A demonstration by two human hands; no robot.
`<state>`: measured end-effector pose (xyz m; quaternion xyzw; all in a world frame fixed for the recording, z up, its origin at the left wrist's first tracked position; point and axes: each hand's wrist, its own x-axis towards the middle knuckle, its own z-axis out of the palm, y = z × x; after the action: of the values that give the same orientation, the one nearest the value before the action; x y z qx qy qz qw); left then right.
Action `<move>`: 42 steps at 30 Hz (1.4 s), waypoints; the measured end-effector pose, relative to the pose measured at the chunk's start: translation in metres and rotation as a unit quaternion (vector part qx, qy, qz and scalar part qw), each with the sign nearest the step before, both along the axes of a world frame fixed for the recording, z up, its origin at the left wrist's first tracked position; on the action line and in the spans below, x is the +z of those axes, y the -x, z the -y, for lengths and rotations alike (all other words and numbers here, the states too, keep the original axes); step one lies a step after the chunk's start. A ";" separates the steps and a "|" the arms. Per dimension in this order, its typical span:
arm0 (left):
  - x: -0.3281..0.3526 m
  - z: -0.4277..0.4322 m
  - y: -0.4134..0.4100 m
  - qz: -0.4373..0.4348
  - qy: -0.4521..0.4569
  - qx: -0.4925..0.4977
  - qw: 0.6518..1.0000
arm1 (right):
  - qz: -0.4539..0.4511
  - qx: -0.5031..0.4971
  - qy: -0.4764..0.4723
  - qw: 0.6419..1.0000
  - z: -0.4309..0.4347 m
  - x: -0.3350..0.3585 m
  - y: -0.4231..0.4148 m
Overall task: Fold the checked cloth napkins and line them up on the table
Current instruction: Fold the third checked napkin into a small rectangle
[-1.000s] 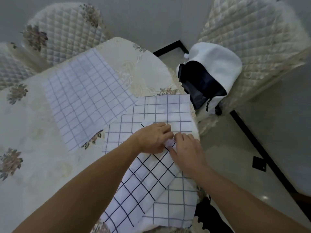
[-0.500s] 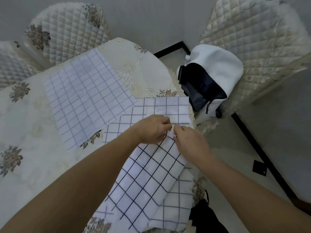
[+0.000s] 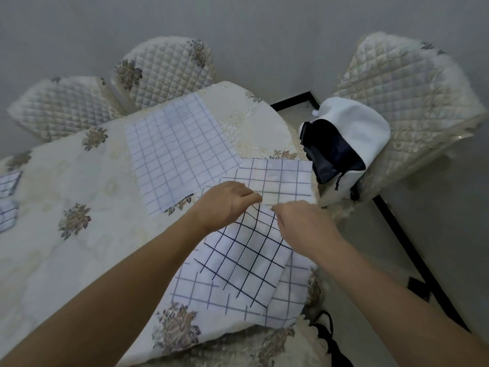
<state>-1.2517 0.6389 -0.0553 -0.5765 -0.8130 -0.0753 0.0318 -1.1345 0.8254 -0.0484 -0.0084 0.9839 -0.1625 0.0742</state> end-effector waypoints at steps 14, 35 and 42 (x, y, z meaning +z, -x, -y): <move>-0.072 0.122 -0.076 0.050 -0.091 -0.044 0.994 | 0.015 -0.109 -0.020 0.994 0.144 -0.072 -0.112; -0.108 0.154 -0.086 0.121 -0.099 -0.001 0.988 | -0.061 -0.152 -0.089 0.982 0.155 -0.105 -0.111; -0.125 0.096 -0.055 0.050 0.063 0.107 0.991 | -0.063 -0.218 -0.042 0.973 0.156 -0.136 -0.048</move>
<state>-1.1970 0.5425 -0.1808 -0.4824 -0.8738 -0.0487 -0.0379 -1.0868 0.6698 -0.1847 0.1990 0.9707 -0.1327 -0.0247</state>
